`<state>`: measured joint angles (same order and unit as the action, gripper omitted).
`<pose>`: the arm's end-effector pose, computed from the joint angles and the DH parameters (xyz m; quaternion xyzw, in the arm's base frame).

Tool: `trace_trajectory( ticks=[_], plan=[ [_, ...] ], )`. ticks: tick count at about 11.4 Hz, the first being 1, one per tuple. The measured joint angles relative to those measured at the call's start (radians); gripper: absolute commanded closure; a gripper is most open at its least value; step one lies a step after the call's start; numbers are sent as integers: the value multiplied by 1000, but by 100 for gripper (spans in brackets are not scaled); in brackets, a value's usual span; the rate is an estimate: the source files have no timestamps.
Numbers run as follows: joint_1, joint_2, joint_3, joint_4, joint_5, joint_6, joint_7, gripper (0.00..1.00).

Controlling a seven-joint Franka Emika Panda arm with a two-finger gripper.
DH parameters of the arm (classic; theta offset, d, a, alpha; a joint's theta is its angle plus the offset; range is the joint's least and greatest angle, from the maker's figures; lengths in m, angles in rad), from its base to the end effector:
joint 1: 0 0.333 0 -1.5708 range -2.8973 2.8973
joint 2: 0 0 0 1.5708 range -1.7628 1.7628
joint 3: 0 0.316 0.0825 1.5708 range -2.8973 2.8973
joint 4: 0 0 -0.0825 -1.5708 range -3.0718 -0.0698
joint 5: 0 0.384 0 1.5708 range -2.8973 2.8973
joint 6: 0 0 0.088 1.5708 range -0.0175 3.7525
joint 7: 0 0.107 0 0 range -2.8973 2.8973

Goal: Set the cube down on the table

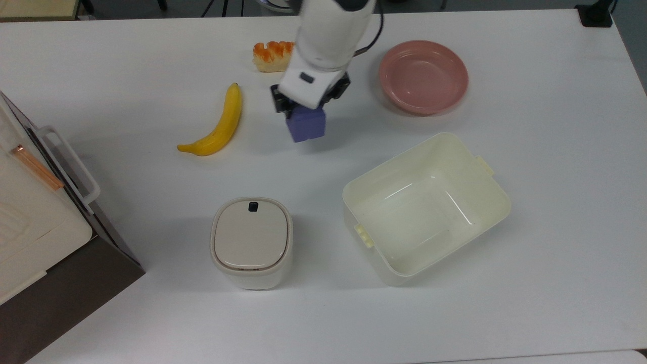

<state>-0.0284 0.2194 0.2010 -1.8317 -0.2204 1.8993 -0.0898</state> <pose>0.5940 0.0814 0.4035 0.9792 0.1719 -0.0691 0.0824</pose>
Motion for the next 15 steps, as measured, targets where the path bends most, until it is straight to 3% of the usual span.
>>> trace_trajectory(
  ticks=[4, 7, 9, 11, 12, 15],
  plan=[
    [5, -38, -44, 59, 0, -1, 24, 0],
    [8, -130, -80, 103, 0, -97, 178, 0],
    [27, -186, -143, 115, 73, -132, 208, 0],
    [79, -239, -264, 116, 189, -135, 208, 0],
    [95, -253, -297, 116, 212, -135, 208, 0],
    [100, -257, -311, 116, 229, -135, 209, 0]
  ],
)
